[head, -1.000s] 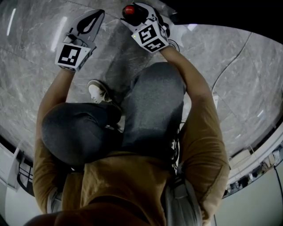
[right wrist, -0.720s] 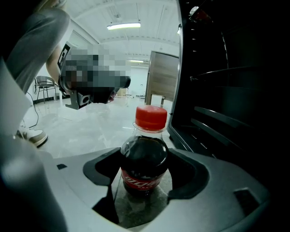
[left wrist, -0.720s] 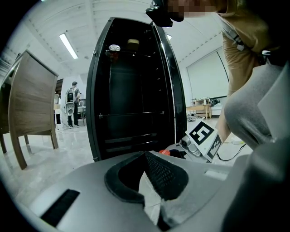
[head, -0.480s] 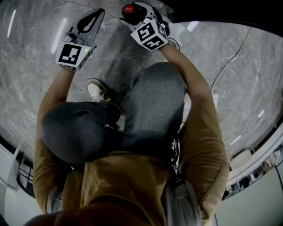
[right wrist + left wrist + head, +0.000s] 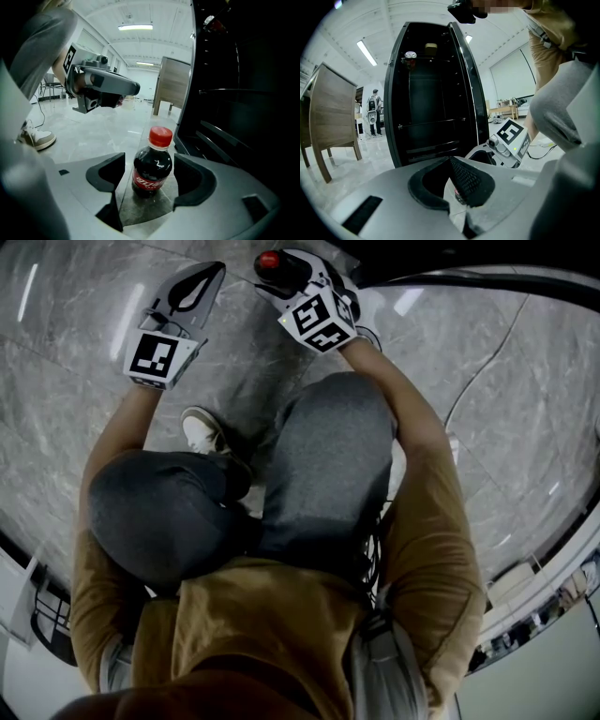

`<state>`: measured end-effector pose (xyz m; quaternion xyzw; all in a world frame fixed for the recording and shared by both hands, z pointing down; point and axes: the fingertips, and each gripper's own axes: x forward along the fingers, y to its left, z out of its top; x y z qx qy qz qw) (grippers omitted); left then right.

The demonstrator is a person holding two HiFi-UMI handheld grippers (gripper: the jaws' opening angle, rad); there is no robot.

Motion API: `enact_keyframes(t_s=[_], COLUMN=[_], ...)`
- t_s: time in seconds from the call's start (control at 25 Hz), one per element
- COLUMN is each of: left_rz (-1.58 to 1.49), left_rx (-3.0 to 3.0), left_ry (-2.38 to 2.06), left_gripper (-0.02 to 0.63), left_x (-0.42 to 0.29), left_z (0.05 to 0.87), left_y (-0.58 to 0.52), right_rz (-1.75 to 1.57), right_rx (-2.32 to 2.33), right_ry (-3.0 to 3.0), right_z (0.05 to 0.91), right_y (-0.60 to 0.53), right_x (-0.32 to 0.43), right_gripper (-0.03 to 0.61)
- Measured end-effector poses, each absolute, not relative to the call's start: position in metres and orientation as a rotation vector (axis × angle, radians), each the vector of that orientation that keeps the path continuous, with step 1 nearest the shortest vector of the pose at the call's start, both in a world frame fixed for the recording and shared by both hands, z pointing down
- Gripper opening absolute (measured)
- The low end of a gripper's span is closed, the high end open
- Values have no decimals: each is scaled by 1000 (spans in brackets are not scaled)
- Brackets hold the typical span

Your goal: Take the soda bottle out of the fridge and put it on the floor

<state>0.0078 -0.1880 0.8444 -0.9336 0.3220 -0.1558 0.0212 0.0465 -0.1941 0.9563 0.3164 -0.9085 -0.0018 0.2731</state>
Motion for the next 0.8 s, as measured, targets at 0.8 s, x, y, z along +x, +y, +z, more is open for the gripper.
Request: enact_keyframes(t_s=[0.8], left_rz=[-529], left_rx=[-2837], left_ry=[1045], left_gripper=[2], left_x=[0], left_z=[812], left_y=[-177], right_rz=[-92], right_rx=[873], right_ry=[-2500], right_z=[884], right_y=[-169], right_x=[39], right_gripper=[194])
